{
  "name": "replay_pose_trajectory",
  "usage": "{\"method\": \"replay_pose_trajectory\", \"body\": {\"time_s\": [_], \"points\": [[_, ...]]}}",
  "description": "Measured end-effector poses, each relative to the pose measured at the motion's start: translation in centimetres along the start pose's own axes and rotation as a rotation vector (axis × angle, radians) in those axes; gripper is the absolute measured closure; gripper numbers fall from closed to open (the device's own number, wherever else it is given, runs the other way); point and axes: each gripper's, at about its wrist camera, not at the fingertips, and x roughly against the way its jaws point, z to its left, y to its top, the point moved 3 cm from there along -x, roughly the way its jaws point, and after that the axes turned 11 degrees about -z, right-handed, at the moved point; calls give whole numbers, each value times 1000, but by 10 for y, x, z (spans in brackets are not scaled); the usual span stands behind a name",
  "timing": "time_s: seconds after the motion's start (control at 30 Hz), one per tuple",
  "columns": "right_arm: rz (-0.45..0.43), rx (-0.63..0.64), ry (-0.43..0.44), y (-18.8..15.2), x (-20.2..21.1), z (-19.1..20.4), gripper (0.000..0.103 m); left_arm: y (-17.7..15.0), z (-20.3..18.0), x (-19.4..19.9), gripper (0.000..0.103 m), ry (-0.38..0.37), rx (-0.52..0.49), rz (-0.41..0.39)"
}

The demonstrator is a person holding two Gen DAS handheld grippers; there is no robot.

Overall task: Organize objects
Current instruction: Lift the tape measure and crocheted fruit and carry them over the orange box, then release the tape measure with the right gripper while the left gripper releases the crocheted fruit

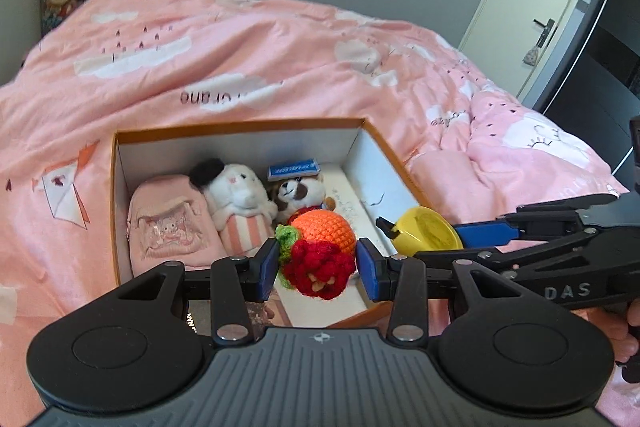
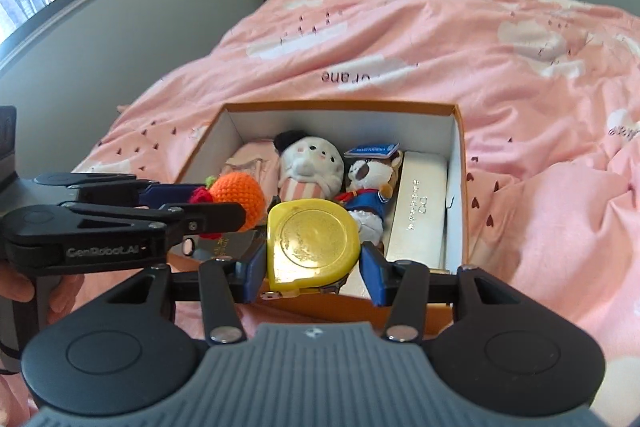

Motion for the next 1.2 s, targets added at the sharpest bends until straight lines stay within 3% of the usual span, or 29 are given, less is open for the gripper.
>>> {"method": "replay_pose_trajectory", "body": {"time_s": [0.8, 1.07, 1.2], "points": [[348, -50, -9, -15, -126, -24, 51, -4, 52, -52, 56, 0, 91, 196], [503, 111, -18, -22, -163, -17, 51, -7, 54, -65, 56, -21, 125, 245], [536, 224, -37, -25, -167, -11, 51, -9, 51, -70, 56, -47, 144, 265]]}}
